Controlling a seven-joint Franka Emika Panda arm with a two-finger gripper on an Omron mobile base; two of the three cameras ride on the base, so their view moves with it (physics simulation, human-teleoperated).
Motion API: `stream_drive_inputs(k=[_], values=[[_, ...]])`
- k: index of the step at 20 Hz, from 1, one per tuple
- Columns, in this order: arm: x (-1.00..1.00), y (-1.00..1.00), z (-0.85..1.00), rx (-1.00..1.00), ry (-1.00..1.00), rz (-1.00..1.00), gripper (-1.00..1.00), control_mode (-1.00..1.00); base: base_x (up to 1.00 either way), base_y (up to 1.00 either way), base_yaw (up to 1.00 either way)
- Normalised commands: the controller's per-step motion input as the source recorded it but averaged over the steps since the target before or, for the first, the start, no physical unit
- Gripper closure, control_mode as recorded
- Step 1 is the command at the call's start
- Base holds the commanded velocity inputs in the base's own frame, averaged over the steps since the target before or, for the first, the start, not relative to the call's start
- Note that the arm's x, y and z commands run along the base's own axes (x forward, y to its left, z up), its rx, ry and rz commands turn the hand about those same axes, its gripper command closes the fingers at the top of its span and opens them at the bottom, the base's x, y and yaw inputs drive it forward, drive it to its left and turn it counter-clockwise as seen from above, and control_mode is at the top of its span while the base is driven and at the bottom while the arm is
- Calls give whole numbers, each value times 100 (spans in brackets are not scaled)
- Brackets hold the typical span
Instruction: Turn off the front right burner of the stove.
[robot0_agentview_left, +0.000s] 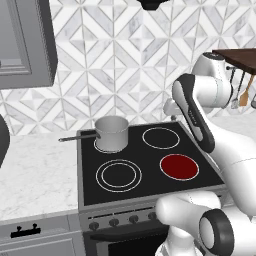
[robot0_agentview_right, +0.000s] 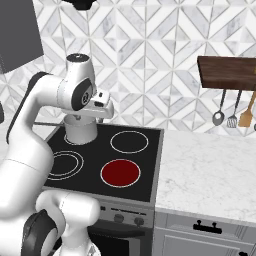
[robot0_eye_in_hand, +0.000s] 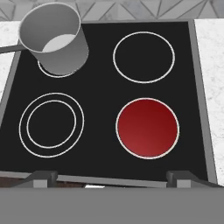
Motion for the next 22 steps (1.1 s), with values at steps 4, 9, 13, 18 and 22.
stream_drive_inputs(k=[4,9,13,18,22], values=[[0,0,0,0,0,0,-100,-100,0,0,0],[0,0,0,0,0,0,-100,-100,0,0,0],[0,-3,0,0,0,0,-100,100,0,-25,0],[0,0,0,0,0,0,-100,100,0,-47,0],[0,0,0,0,0,0,-100,100,0,-50,0]])
